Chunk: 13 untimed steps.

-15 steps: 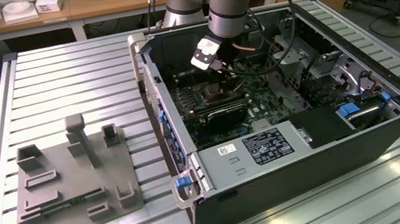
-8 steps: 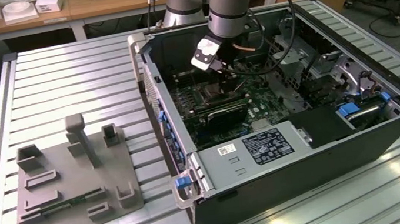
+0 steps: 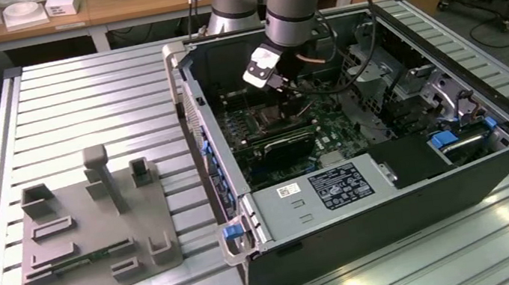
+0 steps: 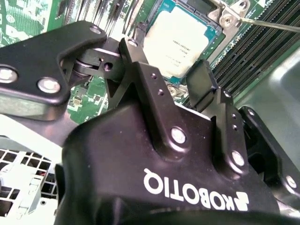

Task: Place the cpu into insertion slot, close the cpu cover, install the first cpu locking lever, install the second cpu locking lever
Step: 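Place the cpu into insertion slot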

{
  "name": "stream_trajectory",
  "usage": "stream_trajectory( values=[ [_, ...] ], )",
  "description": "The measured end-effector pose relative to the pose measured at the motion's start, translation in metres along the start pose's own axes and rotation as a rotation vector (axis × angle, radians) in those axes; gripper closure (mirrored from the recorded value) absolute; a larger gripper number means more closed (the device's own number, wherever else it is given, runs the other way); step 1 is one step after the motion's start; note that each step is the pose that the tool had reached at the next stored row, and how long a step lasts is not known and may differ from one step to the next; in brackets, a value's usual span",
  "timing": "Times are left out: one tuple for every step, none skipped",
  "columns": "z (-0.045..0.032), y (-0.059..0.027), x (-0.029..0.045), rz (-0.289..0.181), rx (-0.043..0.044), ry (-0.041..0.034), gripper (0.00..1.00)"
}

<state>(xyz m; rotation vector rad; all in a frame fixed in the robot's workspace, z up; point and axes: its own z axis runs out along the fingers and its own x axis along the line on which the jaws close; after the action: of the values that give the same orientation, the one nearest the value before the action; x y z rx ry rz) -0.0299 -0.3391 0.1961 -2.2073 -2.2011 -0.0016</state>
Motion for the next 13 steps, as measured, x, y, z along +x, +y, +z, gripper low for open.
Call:
stream_trajectory(
  values=[
    [-0.0014,0.0,0.0,0.0,0.0004,0.0001,0.38],
    [-0.005,0.0,0.0001,0.0,0.001,0.0001,0.38],
    [-0.0067,0.0,0.0001,0.0,0.0013,0.0,0.38],
    [-0.0078,0.0001,0.0001,0.0,0.0015,0.0,0.38],
    [-0.0088,0.0001,0.0002,0.0,0.0017,0.0001,0.38],
    [-0.0118,0.0,0.0002,0.0,0.0021,0.0001,0.38],
    [-0.0135,0.0,0.0002,0.0,0.0021,0.0,0.4],
    [-0.0151,0.0,0.0002,0.0,0.0021,0.0,0.46],
    [-0.0165,0.0,0.0003,0.0,0.0021,0.0001,0.46],
    [-0.0178,-0.0001,0.0003,0.0,0.0022,0.0002,0.46],
    [-0.0193,0.0,0.0003,0.0,0.0023,0.0001,0.53],
    [-0.021,0.0,0.0004,0.0,0.0025,0.0001,0.58],
    [-0.0229,-0.0001,0.0004,0.0,0.0027,0.0,0.58]
  ],
)
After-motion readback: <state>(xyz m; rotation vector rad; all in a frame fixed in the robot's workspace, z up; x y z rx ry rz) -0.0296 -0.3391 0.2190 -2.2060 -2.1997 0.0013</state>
